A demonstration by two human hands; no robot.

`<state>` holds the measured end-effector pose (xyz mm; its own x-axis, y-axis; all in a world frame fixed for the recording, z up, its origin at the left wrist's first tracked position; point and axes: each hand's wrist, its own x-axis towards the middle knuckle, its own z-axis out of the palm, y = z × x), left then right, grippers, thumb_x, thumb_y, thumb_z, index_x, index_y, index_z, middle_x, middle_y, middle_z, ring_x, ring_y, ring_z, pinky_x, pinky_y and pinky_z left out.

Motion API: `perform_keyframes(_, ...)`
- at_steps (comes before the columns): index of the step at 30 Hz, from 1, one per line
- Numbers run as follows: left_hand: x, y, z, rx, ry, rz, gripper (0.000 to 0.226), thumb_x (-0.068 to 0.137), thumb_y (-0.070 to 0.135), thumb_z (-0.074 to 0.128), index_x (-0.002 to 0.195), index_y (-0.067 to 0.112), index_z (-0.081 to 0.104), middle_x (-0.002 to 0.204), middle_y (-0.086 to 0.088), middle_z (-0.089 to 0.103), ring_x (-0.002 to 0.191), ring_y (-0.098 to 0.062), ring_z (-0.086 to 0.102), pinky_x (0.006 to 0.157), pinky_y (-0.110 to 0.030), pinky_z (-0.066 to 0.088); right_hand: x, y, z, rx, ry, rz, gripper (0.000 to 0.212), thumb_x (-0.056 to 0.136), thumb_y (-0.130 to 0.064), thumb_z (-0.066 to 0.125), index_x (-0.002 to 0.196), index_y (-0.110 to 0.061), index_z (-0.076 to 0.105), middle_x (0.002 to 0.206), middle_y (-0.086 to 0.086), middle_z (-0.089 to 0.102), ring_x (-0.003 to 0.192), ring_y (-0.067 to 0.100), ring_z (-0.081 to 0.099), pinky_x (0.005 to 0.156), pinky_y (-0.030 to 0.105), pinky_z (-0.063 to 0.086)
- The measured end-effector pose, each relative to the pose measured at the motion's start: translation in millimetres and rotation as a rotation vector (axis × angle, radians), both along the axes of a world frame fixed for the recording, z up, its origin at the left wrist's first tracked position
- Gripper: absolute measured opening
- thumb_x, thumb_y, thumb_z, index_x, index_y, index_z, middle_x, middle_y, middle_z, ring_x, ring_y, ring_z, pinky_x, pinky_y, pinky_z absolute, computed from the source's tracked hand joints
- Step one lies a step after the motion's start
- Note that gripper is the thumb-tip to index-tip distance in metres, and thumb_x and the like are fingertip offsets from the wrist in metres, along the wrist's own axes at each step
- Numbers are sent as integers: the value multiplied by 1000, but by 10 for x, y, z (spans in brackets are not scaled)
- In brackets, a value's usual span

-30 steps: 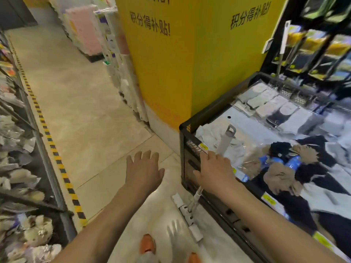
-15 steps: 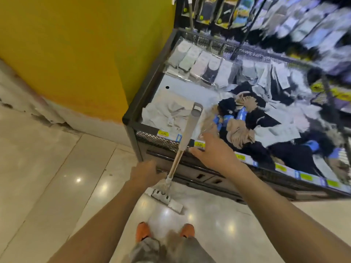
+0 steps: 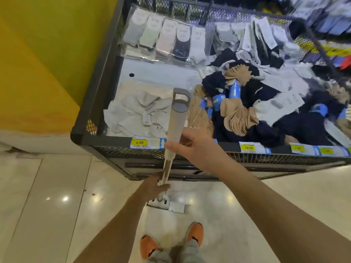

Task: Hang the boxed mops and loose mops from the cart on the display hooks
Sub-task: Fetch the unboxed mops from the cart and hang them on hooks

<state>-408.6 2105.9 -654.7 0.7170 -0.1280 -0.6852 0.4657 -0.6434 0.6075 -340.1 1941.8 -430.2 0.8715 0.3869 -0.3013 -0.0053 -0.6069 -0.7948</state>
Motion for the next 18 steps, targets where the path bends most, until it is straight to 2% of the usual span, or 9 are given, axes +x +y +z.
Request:
perform_keyframes(3, 42, -26, -188, -26, -22, 14, 27, 98, 35, 69, 119, 17, 71, 104, 4, 70, 99, -17, 67, 78, -17, 42, -14, -47, -108, 88, 35, -58, 39, 95, -41, 69, 129, -22, 69, 108, -19, 71, 96, -5, 68, 78, 12, 54)
perform_keyframes(5, 38, -30, -265, -65, -40, 65, 16, 96, 32, 72, 107, 20, 72, 96, 8, 70, 87, -8, 66, 69, -8, 41, -42, -91, -145, 145, 34, -99, 37, 95, -38, 69, 128, -21, 69, 107, -21, 70, 97, -9, 66, 77, 7, 51)
perform_keyframes(6, 32, -36, -290, -87, -45, 84, 13, 95, 31, 74, 104, 22, 72, 95, 8, 72, 86, -5, 65, 71, -8, 42, -61, -110, -152, 163, 21, -121, 36, 95, -36, 70, 127, -20, 69, 108, -19, 70, 98, -8, 66, 78, 7, 51)
perform_keyframes(8, 27, -60, -298, -120, -57, 100, 9, 93, 32, 75, 100, 26, 72, 98, 6, 74, 92, -7, 67, 78, -14, 44, -106, -138, -132, 181, -22, -172, 32, 95, -34, 71, 124, -19, 71, 111, -14, 73, 100, -4, 68, 82, 11, 55)
perform_keyframes(11, 31, -105, -219, -179, -81, 99, 8, 91, 31, 78, 94, 34, 72, 99, 8, 75, 97, -10, 69, 86, -18, 49, -204, -194, -18, 196, -99, -246, 29, 94, -33, 72, 119, -18, 75, 112, -6, 76, 101, 5, 70, 88, 25, 59)
perform_keyframes(15, 1, -232, 146, -230, -72, 46, 13, 90, 26, 80, 90, 37, 72, 92, 10, 74, 92, -11, 70, 86, -26, 50, -388, -354, 343, 256, -180, -345, 26, 95, -29, 72, 120, -21, 75, 111, -8, 78, 105, 10, 71, 94, 36, 59)
perform_keyframes(18, -15, -406, 559, -272, -89, -57, 10, 93, 19, 76, 101, 25, 73, 91, 7, 73, 91, -13, 69, 77, -17, 53, -508, -544, 803, 320, -218, -435, 17, 97, -22, 71, 114, -21, 76, 108, -4, 79, 104, 14, 73, 97, 35, 59)
